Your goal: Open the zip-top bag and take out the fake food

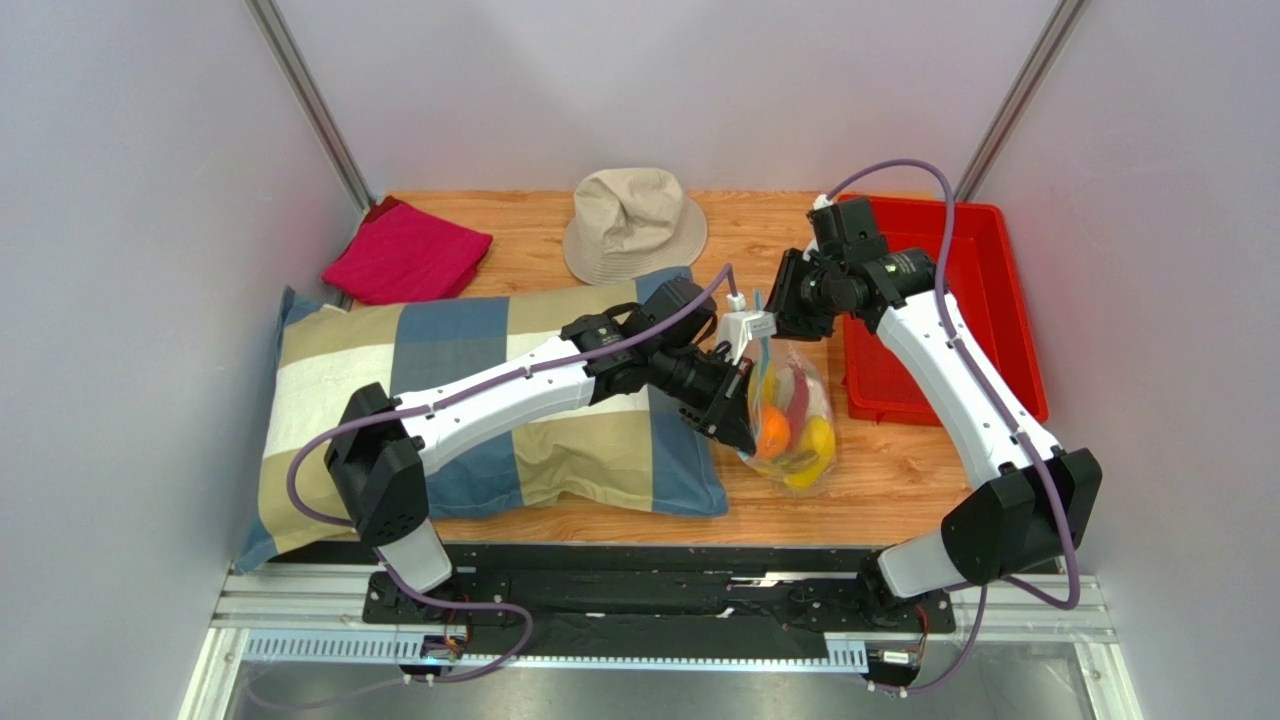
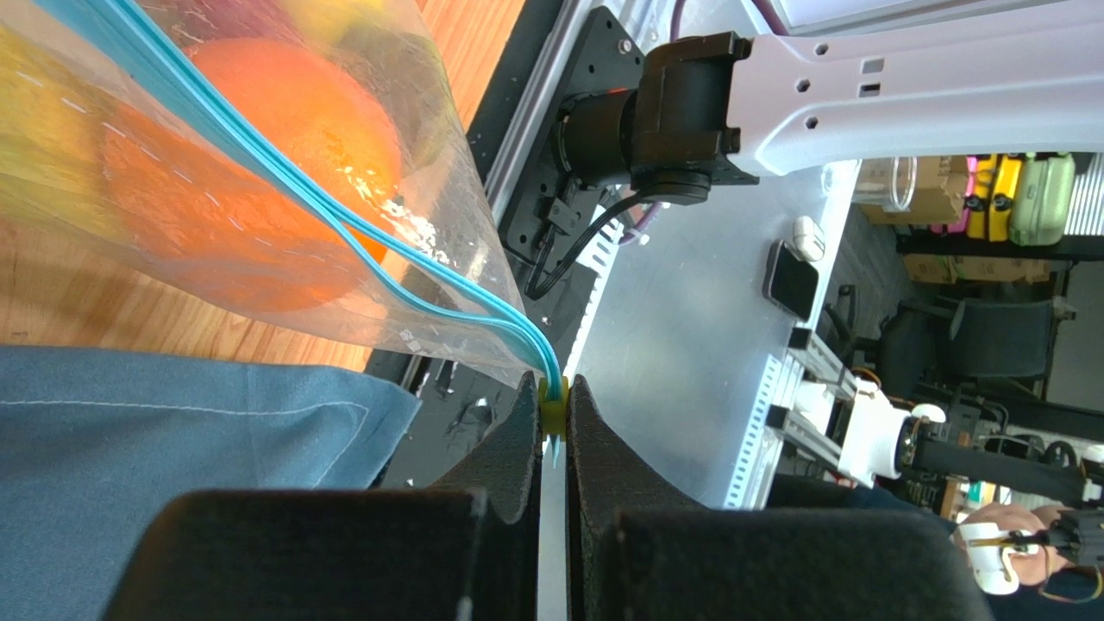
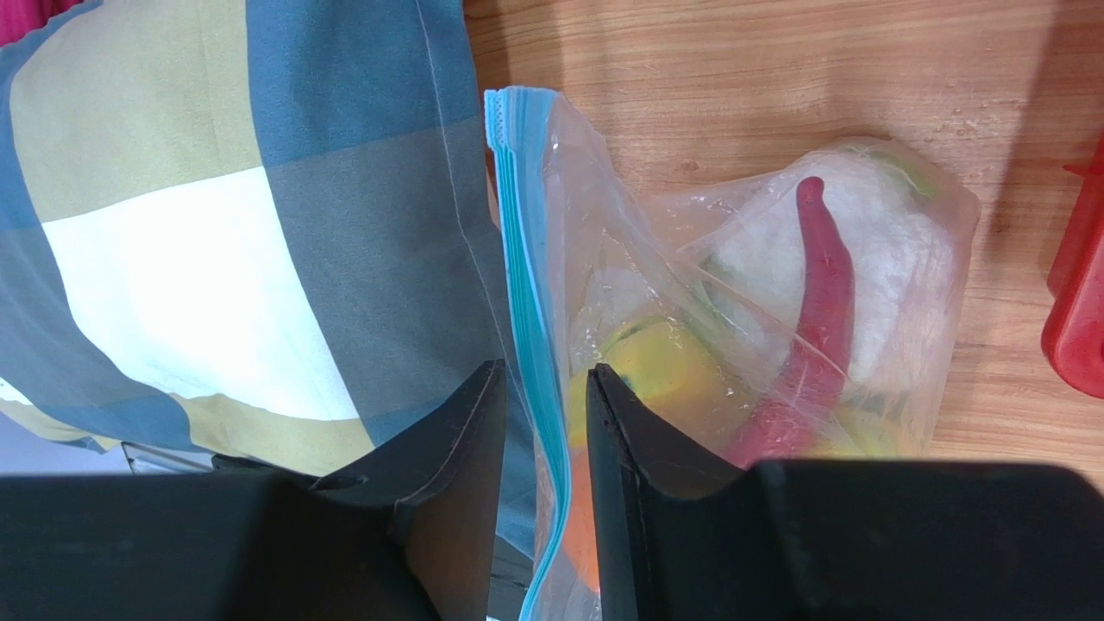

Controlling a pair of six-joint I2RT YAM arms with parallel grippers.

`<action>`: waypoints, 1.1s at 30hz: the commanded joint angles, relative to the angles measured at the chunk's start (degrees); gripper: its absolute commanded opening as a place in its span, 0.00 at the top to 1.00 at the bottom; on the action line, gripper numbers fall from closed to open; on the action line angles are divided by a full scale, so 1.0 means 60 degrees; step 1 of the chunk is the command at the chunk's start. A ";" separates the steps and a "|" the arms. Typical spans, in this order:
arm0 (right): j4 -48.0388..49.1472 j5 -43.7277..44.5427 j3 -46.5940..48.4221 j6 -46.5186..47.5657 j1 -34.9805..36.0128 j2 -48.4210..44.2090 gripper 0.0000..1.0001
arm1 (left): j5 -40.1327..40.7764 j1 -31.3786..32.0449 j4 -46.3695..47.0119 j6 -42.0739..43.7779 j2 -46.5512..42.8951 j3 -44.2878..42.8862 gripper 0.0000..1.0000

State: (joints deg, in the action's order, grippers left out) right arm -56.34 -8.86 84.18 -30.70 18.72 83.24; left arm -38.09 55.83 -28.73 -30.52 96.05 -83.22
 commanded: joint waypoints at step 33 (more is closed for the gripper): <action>0.0147 -0.1204 -0.0656 -0.0699 0.0234 -0.1451 1.00 | 0.2067 -0.1220 -0.0937 -0.1607 0.0322 -0.2107 0.36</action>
State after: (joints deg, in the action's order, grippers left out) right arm -55.75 -14.33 79.90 -33.45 19.42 78.46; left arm -32.01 48.71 -30.17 -37.78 95.94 -87.72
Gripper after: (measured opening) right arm 0.011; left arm 0.689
